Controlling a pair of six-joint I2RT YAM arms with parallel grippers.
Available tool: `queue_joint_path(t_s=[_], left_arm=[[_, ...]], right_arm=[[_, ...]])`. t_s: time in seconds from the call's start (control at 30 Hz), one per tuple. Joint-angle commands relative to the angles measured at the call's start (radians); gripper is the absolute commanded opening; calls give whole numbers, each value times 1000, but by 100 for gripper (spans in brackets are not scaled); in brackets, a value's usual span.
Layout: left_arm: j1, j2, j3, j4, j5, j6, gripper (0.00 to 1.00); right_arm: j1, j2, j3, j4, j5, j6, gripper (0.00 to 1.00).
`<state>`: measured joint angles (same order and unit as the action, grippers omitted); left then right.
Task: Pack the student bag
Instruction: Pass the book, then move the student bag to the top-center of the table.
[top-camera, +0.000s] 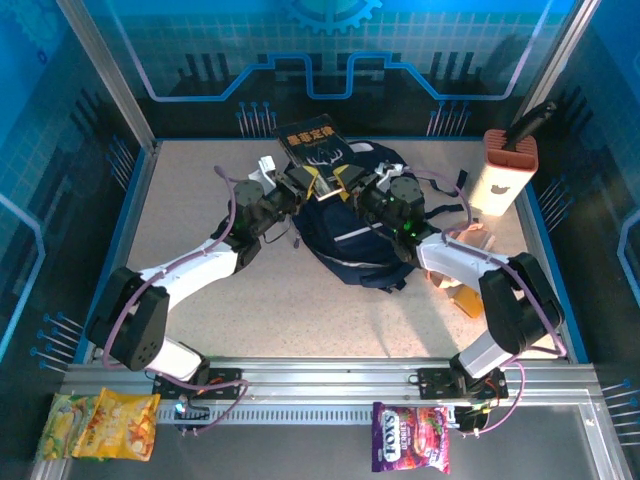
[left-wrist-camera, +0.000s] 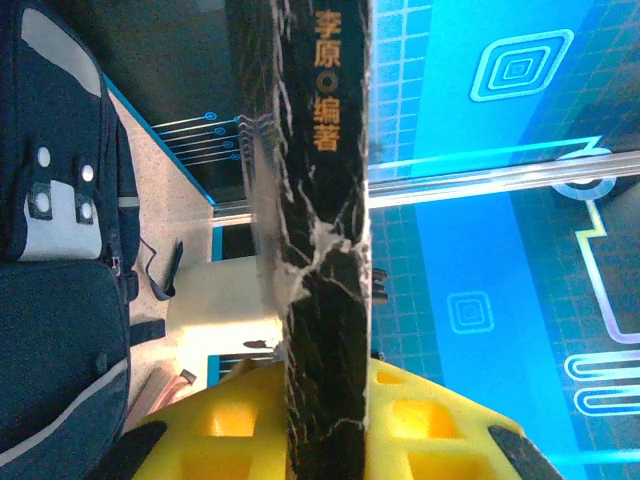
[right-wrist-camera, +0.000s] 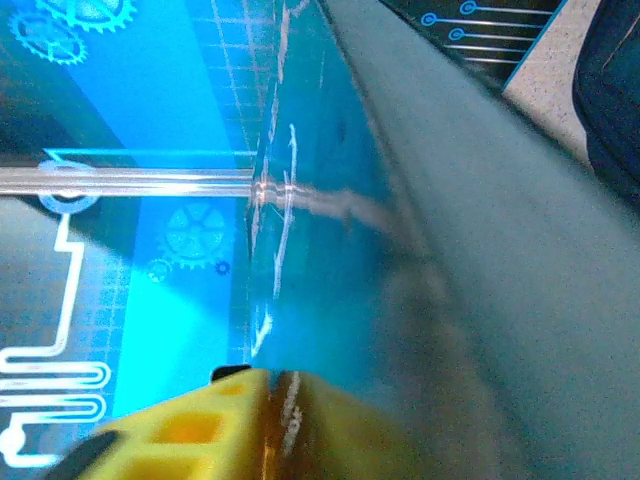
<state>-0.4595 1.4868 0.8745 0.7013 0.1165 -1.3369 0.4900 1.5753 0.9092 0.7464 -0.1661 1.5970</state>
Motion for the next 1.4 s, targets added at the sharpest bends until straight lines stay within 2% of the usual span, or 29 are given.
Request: queue_joint_path(t_s=[0.0, 0.07, 0.13, 0.17, 0.23, 0.33, 0.53, 0.63, 0.83, 1.0, 1.13, 1.27, 1.37], left_arm=[[-9, 9, 56, 80, 16, 1, 16], [-5, 16, 73, 16, 30, 29, 32], [-2, 26, 103, -101, 42, 100, 52], [-2, 33, 119, -159, 45, 143, 59], [-4, 65, 164, -294, 51, 235, 68], [-5, 151, 231, -395, 111, 325, 76], [-13, 374, 396, -478, 246, 360, 79], [-21, 467, 496, -570, 258, 409, 79], [-24, 563, 612, -871, 105, 511, 80], [-15, 530, 519, -900, 21, 485, 81], [-2, 466, 403, -874, -11, 452, 81], [19, 401, 313, -869, -33, 457, 82], [43, 350, 281, -879, -32, 522, 82]], right_arm=[[-31, 16, 31, 48, -9, -36, 15], [-49, -7, 23, 17, -12, -77, 8], [-72, -53, -2, -28, -3, -135, 4], [-83, -80, -16, -50, 3, -167, 4], [-116, -145, -57, -117, 10, -235, 2], [-178, -245, -103, -227, 14, -321, 2], [-305, -396, -148, -464, -15, -471, 3], [-359, -431, -132, -636, -34, -543, 4], [-424, -426, -111, -836, -82, -632, 4], [-413, -366, -83, -963, -87, -696, 4], [-350, -276, -35, -1016, -75, -750, 4], [-267, -165, 40, -1003, -79, -771, 3], [-230, -112, 87, -967, -95, -769, 3]])
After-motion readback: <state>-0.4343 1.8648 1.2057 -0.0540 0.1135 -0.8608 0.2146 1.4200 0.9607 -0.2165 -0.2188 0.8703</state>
